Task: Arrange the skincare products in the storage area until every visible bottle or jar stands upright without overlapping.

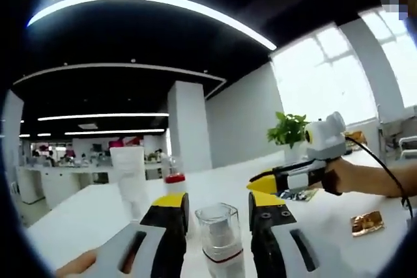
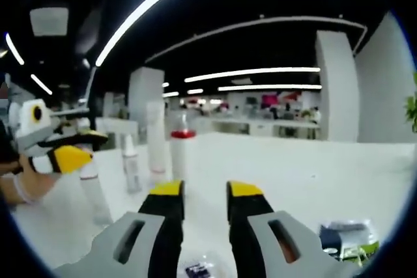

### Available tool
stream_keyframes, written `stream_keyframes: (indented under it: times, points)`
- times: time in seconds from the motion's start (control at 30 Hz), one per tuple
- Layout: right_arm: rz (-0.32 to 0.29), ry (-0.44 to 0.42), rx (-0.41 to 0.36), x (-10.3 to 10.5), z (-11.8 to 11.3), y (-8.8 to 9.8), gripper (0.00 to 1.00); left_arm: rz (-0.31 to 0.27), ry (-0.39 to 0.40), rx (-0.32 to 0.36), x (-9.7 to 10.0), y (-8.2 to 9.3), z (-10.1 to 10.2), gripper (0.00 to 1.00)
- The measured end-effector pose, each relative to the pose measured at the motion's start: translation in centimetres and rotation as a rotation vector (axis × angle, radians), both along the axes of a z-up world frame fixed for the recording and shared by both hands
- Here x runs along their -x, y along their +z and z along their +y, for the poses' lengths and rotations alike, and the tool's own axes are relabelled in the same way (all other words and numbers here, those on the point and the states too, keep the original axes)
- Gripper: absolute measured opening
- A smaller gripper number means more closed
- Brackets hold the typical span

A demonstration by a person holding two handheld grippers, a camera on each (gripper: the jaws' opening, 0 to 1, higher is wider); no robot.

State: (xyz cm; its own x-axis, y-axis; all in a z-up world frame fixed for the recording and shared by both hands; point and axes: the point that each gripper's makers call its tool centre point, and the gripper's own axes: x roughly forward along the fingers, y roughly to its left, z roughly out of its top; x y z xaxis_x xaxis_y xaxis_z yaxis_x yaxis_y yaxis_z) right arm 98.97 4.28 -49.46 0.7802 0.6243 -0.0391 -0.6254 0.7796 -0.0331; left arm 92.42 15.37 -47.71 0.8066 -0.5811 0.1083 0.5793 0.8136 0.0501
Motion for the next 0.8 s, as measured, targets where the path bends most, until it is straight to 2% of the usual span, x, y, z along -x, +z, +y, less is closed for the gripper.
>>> stream_keyframes:
  times: [0.1,0.2,0.3,0.4,0.5,0.57,0.63,0.7,0.73,0.8]
  points:
    - [0.039,0.059,-0.034,0.5,0.8,-0.3,0.35,0.013,-0.035,0.016,0.2,0.0,-0.2,0.39]
    - [0.085,0.164,-0.086,1.6,2.4,-0.4,0.54,0.009,-0.048,0.027,0.4,0.2,-0.4,0.41]
    - [0.133,0.264,-0.096,3.0,4.3,-0.9,0.80,-0.008,-0.069,0.047,0.7,0.6,-0.5,0.45]
    - [0.140,0.318,-0.081,3.9,5.5,-1.3,0.92,-0.026,-0.096,0.066,1.2,1.2,-0.6,0.51]
    - [0.113,0.340,-0.041,4.6,6.3,-1.5,0.93,-0.045,-0.121,0.089,1.5,2.1,-0.5,0.56]
    - [0.099,0.359,-0.038,5.0,6.9,-1.3,0.94,-0.054,-0.133,0.098,1.7,2.7,-0.2,0.55]
    - [0.101,0.382,-0.047,5.4,7.5,-1.3,0.98,-0.068,-0.178,0.124,2.3,3.6,-0.3,0.54]
    - [0.115,0.424,-0.038,6.3,8.4,-1.6,1.00,-0.024,-0.226,0.101,3.1,3.2,-0.7,0.54]
    - [0.117,0.435,-0.016,6.7,8.7,-1.9,1.00,0.009,-0.260,0.041,4.0,2.2,-1.0,0.54]
    - [0.091,0.425,0.029,6.7,9.0,-2.2,1.00,-0.004,-0.265,-0.014,4.9,1.9,-1.2,0.54]
